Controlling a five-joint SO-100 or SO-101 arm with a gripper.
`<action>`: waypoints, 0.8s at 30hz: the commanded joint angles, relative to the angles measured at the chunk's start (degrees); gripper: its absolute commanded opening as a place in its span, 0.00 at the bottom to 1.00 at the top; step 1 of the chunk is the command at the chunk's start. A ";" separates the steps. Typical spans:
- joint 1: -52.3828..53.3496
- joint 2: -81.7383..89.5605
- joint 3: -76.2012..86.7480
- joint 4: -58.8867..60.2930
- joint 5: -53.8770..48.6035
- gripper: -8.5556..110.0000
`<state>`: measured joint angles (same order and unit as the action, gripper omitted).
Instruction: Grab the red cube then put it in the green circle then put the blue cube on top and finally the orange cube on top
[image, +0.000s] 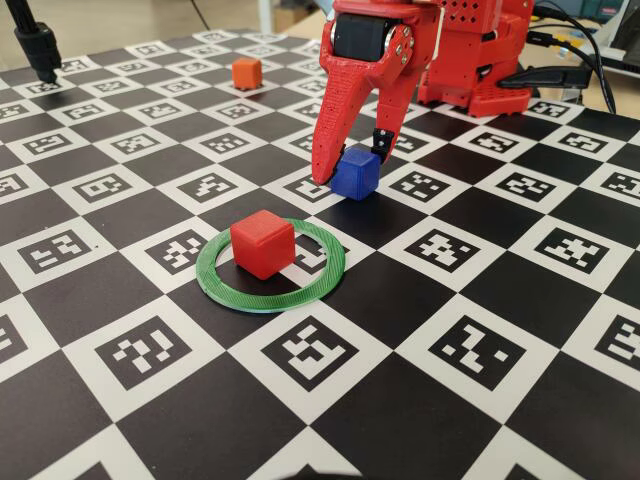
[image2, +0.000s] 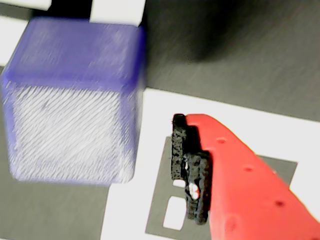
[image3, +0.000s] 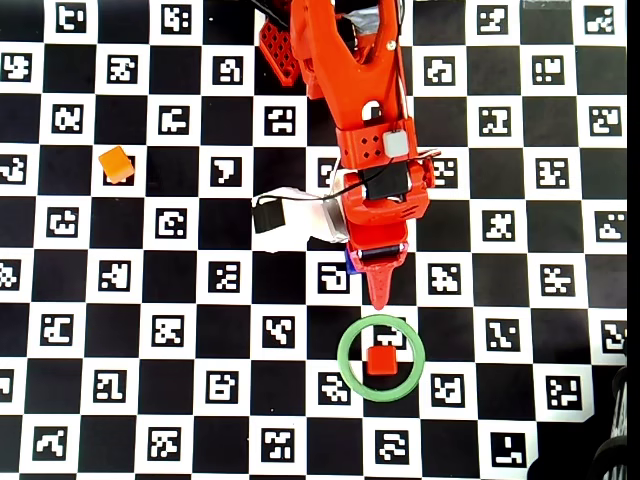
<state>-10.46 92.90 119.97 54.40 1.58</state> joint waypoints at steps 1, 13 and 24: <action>0.53 0.35 -2.29 -0.09 -0.26 0.48; 0.62 -1.85 -3.60 -1.14 -0.97 0.48; 0.88 -2.64 -5.01 -2.02 -1.58 0.48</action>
<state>-10.28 90.00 119.27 52.91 0.70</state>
